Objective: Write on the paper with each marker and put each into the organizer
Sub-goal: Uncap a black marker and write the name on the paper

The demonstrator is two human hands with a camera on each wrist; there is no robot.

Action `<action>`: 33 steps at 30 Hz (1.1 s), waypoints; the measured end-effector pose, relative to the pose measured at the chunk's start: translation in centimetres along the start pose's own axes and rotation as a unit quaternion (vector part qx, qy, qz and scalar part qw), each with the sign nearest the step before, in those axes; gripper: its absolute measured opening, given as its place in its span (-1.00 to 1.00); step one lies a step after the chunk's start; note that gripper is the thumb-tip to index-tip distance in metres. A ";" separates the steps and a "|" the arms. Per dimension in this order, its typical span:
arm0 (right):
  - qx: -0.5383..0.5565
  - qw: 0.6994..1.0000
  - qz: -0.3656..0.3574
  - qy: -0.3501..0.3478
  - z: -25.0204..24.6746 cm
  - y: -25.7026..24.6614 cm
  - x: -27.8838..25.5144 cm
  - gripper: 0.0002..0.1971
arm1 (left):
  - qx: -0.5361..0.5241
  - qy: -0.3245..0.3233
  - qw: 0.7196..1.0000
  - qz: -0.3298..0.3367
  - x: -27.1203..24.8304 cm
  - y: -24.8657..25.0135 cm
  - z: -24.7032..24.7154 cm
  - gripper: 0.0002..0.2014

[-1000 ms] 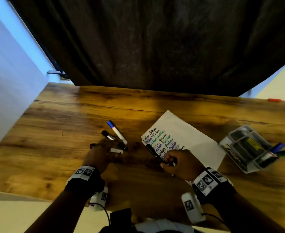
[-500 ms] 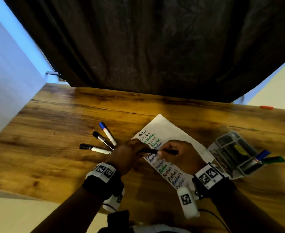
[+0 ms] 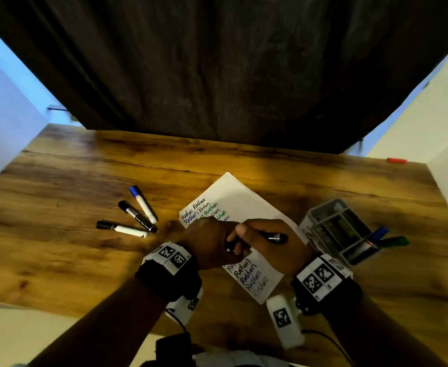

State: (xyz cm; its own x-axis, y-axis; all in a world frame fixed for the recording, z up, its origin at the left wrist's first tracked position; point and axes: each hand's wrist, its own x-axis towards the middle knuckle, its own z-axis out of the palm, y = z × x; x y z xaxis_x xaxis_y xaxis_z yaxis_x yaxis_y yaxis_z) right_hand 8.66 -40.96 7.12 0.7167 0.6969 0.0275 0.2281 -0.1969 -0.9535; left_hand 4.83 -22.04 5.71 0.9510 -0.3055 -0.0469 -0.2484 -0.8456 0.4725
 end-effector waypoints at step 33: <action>-0.034 0.997 0.059 0.044 -1.6 12.7 -3.6 -0.61 | -0.183 -0.051 0.958 -0.215 2.6 -6.0 6.2 -0.47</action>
State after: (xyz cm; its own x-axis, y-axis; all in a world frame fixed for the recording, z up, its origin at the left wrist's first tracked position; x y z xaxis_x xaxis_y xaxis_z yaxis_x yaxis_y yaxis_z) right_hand 10.02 -47.05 -4.63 0.7949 0.6043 -0.0543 0.1817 -0.3225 -0.9290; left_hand 7.65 -20.50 -2.68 0.9234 -0.0211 -0.3833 0.2604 -0.6992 0.6658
